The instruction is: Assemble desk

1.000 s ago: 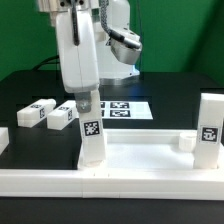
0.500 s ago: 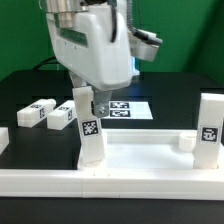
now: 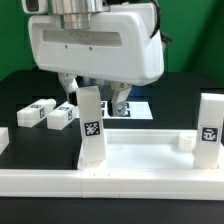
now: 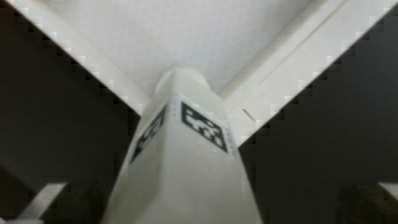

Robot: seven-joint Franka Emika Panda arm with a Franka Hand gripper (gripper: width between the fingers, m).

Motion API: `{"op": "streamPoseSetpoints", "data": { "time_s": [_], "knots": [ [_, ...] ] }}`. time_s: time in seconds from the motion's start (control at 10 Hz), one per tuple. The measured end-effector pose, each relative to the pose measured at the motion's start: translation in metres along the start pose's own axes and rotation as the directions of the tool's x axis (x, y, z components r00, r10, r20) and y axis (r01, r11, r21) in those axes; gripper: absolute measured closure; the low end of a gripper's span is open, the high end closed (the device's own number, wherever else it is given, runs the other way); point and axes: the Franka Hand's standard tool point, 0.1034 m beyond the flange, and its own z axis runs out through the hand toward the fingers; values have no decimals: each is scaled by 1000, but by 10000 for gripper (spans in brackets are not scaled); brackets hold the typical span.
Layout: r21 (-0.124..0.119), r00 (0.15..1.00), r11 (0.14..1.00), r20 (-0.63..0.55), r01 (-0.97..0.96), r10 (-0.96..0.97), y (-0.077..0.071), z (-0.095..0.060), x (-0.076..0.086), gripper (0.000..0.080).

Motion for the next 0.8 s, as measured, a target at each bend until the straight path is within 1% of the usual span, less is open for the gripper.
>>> {"op": "streamPoseSetpoints", "data": {
  "time_s": [0.1, 0.2, 0.5, 0.6, 0.7, 0.8],
  "knots": [
    [0, 999, 999, 0, 42, -42, 0, 0, 0, 150],
    [0, 991, 991, 0, 137, -137, 0, 0, 0, 150],
    [-2, 942, 942, 1, 335, -335, 0, 1, 0, 150],
    [-2, 907, 907, 1, 421, -421, 1, 1, 0, 150],
    [-2, 853, 853, 0, 521, -521, 1, 1, 0, 150],
    [-3, 818, 818, 0, 576, -576, 1, 1, 0, 150]
  ]
}}
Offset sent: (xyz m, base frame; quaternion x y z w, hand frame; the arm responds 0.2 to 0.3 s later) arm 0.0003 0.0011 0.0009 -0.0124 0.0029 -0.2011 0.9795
